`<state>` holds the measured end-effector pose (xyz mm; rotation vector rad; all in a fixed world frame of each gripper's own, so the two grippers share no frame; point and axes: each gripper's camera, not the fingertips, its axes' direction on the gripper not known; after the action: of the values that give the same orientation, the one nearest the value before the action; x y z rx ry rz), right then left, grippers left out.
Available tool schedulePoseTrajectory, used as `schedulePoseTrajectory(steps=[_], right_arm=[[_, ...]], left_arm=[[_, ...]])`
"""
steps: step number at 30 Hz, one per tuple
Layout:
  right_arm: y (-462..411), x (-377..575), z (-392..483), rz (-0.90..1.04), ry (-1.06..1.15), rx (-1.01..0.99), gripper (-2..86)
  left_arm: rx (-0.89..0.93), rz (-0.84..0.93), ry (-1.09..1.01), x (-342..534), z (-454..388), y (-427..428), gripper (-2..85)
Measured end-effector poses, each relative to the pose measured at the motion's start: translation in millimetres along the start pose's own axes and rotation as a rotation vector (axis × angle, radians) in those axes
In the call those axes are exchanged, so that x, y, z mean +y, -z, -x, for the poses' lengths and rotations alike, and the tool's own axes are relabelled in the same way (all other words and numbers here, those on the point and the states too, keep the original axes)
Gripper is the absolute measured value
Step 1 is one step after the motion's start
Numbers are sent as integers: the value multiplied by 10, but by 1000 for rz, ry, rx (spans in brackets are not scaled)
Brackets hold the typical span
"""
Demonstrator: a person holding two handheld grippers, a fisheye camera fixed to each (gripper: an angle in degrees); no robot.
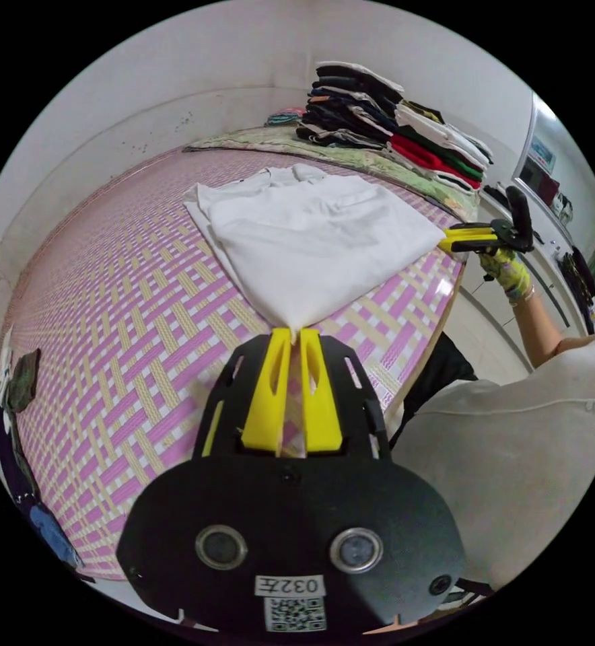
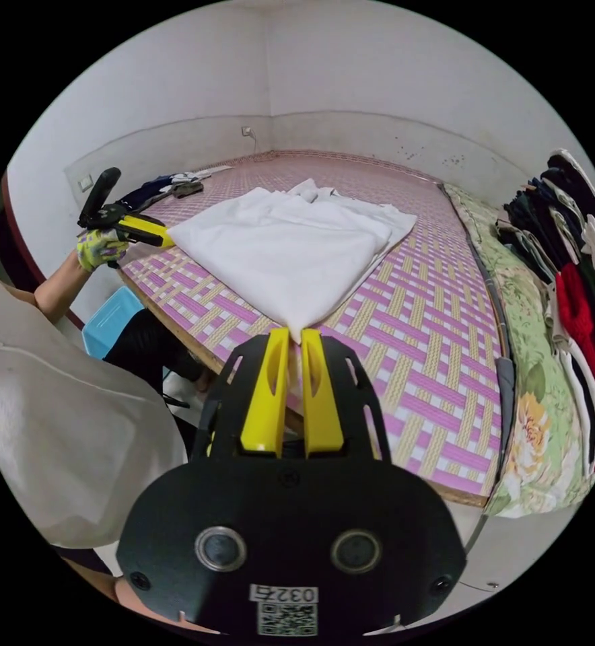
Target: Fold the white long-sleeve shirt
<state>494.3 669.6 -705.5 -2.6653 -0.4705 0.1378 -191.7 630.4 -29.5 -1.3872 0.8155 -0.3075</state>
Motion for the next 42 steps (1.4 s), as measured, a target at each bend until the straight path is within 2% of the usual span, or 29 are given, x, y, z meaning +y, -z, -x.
schedulePoseTrajectory(steps=[6,11,15,19,24,29,32,37,42], right_arm=[[664,267,228,-47,48,-106,14],[1567,529,378,-159,135,-322,1],[2009,401,256,-269,182,-388,-7],[2257,-122,-239,-349,165,-417,-9],[2053,-1009,-1143,-347,-9,-453,-10],[940,-1876,-2079,-140,-309,-424,-10],[496,-2072,-2335,-54,-404,-405,-10],[658,-2295,-2390,-107,-408,-415,-9],[409,-2422,-2441,38,-476,-328,2]], left_arm=[[163,-95,-8,477,57,552,-4],[374,-222,-88,1018,-11,1329,-7],[472,-333,-116,991,102,1770,-8],[544,-381,-68,520,543,2030,-9],[541,-376,118,-275,1388,1926,-10],[556,-213,404,-1062,2277,891,-10],[576,-189,509,-1205,2508,495,-10],[594,-236,524,-1381,2595,477,-10],[513,-122,531,-1640,2601,255,-10]])
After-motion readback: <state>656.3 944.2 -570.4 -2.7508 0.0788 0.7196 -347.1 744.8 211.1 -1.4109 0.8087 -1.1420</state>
